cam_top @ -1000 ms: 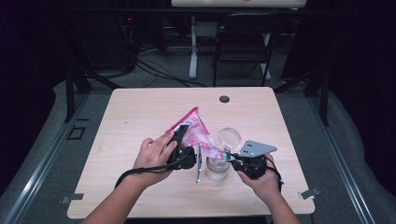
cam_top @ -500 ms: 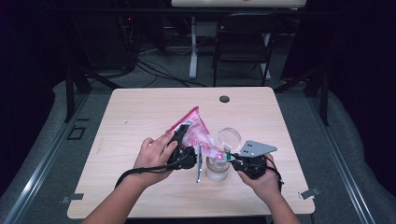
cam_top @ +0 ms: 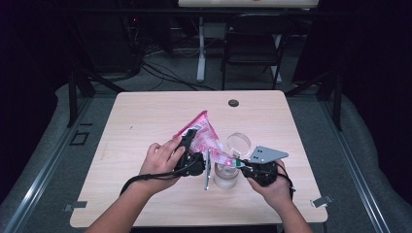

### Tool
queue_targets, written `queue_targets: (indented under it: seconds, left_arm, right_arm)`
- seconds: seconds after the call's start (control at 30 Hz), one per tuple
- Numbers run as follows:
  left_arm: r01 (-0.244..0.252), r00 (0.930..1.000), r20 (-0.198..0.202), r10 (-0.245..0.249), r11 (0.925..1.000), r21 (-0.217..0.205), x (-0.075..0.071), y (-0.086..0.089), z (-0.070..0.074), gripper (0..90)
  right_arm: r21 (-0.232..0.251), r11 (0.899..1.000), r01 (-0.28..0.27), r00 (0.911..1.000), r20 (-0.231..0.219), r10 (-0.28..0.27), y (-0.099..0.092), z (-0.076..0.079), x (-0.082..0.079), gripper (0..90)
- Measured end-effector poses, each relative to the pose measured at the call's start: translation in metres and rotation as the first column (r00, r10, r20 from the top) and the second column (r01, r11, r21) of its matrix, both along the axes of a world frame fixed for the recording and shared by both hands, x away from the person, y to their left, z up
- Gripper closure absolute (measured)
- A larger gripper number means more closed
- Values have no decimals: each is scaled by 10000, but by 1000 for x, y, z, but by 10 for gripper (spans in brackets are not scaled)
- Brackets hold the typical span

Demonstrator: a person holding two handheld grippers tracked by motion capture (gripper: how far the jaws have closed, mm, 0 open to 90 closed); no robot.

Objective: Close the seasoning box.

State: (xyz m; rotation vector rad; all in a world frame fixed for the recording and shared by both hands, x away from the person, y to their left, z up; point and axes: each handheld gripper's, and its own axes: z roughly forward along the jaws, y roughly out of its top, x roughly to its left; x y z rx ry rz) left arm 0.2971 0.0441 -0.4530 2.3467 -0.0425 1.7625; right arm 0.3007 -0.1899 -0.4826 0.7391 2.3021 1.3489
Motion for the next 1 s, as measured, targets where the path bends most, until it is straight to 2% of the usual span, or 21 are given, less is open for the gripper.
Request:
queue_targets:
  seconds: [1.0]
  left_arm:
    - [36, 9999, 94, -37, 10000, 13, -1, -2, 1, 609]
  right_arm:
    - [-136, 9999, 15, 10000, -11, -15, 0, -1, 0, 900]
